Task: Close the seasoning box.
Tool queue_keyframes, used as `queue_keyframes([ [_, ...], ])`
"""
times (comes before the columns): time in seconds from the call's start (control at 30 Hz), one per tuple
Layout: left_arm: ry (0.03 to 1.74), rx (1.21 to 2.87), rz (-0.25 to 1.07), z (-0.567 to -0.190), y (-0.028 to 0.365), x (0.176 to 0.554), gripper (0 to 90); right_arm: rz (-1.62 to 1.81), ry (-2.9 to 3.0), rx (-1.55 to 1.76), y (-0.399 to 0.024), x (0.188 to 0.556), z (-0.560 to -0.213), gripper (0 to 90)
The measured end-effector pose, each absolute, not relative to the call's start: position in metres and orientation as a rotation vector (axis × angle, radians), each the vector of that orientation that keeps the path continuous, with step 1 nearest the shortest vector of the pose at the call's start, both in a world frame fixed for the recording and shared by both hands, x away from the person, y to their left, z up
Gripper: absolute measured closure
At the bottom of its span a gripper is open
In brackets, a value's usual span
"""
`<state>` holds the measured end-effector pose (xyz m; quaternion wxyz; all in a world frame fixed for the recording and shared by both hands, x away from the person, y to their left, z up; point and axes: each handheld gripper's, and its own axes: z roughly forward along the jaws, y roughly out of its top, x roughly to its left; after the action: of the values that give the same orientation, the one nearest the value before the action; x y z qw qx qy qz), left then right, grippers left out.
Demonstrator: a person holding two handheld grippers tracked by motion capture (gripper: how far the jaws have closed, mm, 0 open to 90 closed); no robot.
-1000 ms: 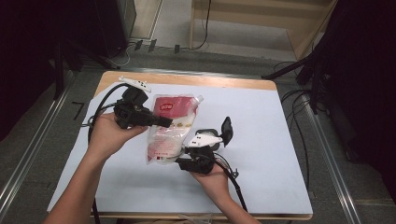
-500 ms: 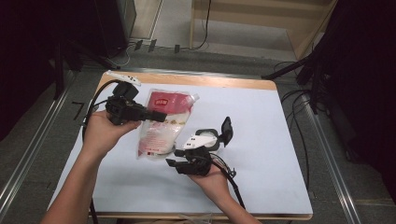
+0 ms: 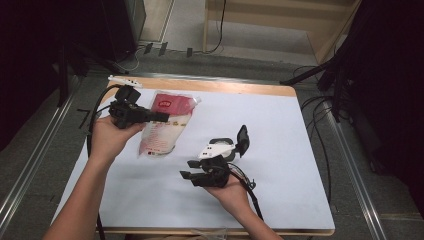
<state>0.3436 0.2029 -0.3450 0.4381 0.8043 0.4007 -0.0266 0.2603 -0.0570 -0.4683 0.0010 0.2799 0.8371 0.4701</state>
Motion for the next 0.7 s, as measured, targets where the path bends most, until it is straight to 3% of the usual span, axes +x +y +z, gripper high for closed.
queue_keyframes([
  [0.7, 0.986, 2.013, -0.026, -0.388, 0.188, 0.369, 90.0, 1.464, 2.617, 0.857, -0.092, 0.253, -0.452, 52.4],
])
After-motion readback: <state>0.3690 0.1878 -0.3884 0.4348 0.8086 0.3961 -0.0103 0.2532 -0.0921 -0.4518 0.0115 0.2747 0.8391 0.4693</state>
